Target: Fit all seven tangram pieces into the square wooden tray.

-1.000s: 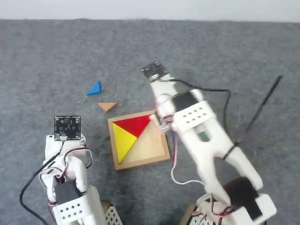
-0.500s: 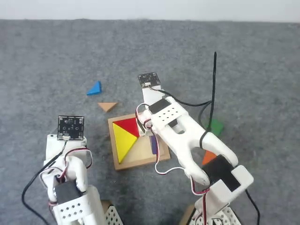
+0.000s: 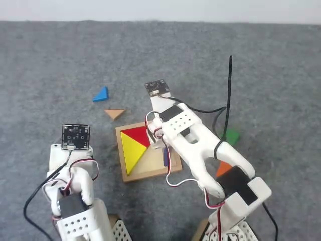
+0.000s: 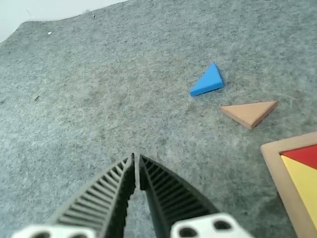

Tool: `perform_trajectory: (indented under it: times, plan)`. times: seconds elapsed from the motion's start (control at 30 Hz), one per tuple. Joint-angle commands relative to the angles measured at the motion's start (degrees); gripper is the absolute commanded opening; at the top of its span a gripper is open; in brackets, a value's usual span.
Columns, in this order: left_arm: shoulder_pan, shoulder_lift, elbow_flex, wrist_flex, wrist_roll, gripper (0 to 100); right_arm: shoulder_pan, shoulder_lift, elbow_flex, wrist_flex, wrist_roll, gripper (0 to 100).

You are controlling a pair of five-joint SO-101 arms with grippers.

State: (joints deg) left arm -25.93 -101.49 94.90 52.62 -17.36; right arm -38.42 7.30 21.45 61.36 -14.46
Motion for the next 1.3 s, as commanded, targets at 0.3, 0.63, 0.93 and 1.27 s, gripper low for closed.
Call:
perform_trajectory:
  times: [0.3, 0.63, 0.93, 1.27]
  plan:
    - [0.18, 0.35, -0.40, 0.44, -0.79, 2, 8.13, -11.12, -3.25, 9.80, 14.24, 11.2]
    - [0.18, 0.35, -0.40, 0.53, -0.79, 2, 7.96, -14.90, 8.79, -5.67, 20.75, 0.0]
    - [0.18, 0.35, -0.40, 0.53, -0.79, 2, 4.97, -14.99, 14.42, -5.05, 21.01, 0.8]
    - [0.09, 0.35, -0.40, 0.53, -0.79, 2, 0.48, -15.78, 12.92, -1.10, 24.79, 0.8]
